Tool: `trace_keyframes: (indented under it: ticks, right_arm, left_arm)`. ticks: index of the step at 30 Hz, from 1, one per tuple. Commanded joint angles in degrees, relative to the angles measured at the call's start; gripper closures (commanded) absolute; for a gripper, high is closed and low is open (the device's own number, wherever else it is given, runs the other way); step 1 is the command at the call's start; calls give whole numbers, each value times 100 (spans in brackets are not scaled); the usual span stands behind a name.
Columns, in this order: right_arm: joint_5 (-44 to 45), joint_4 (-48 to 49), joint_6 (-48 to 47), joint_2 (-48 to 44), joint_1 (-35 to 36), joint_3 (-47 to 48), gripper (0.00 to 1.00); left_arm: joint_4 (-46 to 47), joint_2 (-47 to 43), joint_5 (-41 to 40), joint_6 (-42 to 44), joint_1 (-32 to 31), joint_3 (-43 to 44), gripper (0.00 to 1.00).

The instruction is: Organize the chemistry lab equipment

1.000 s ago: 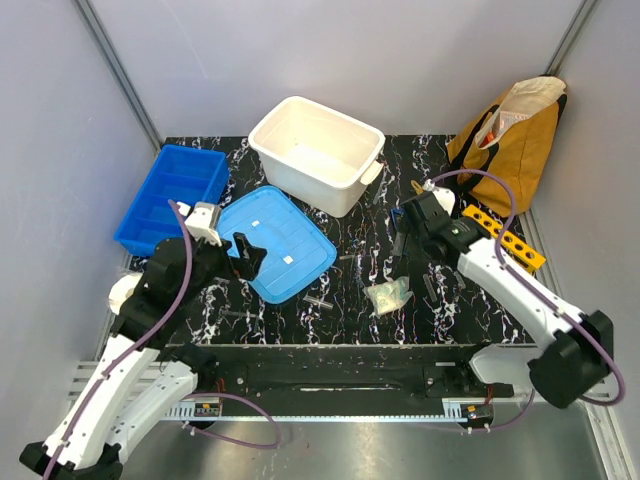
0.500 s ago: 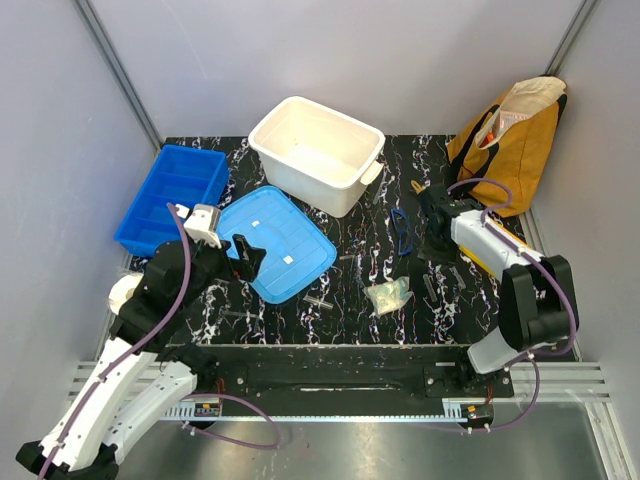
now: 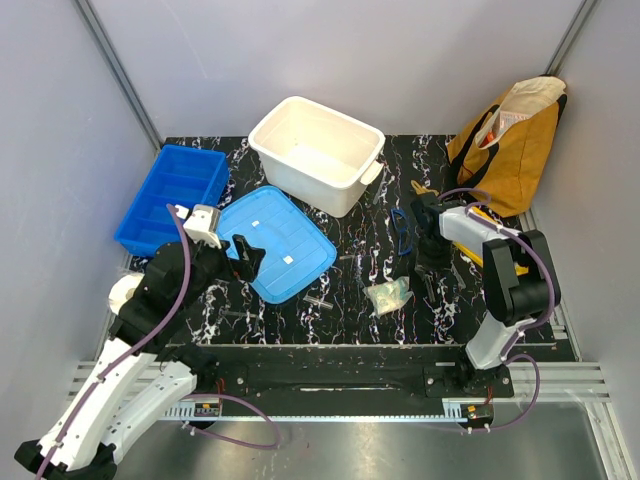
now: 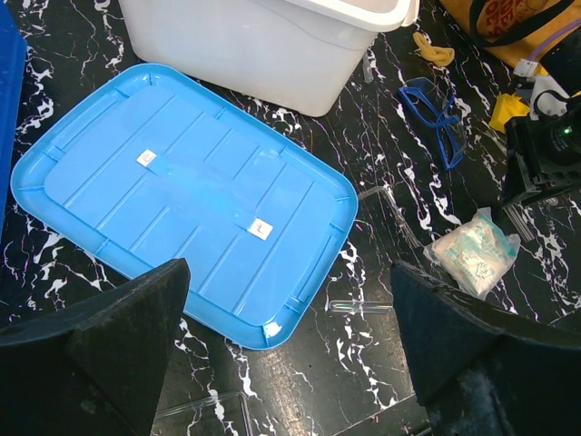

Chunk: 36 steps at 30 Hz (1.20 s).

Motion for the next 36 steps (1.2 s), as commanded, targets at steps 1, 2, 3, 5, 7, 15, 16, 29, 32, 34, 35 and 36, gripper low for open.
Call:
trace_keyframes:
  ticks: [1,2,3,5,7,15,16,29,32,34,35,36]
  right_arm:
    - [-239,181,-256,150,-13,133,57]
    - [-256,217,-308,167,-13,124,58]
    - [-274,226,-309,211,-13,132,58]
    - [-335,243,-362,255,-13,150,59]
    - [-336,235,-362,273,-13,168,60]
    - [-283,270,-362,317,-13,159,66]
    - [-300,296,-362,334,-4,168,66]
    - [-362,331,-406,256,-22,133,80]
    - [-248,323,-379,28,-22,106,83]
    - [-221,305,-353,-200,-22,80,84]
    - [-221,261,-327,-306,-22,97,84]
    - [-221,183,-309,-464,-22,132,85]
  left_arm:
    - [201,-120,-126,83,-21,-4,4]
    - [201,-129,-126,83,-30,5,4]
    - [209,-129,-126,74,-21,-12,4]
    - [218,-129,-100,74,-30,-21,5]
    - [218,-129,-73,74,-30,-21,6]
    - [201,-76,67,100,-30,-13,11]
    - [183,-42,85,83,-30,5,11]
    - [69,222,208,65,-39,84,15]
    - [51,328,287,30,-30,111,17]
    - [60,407,314,-31,-39,146,18]
    - [51,459,540,-58,-39,198,18]
    - [42,521,673,-84,-30,251,19]
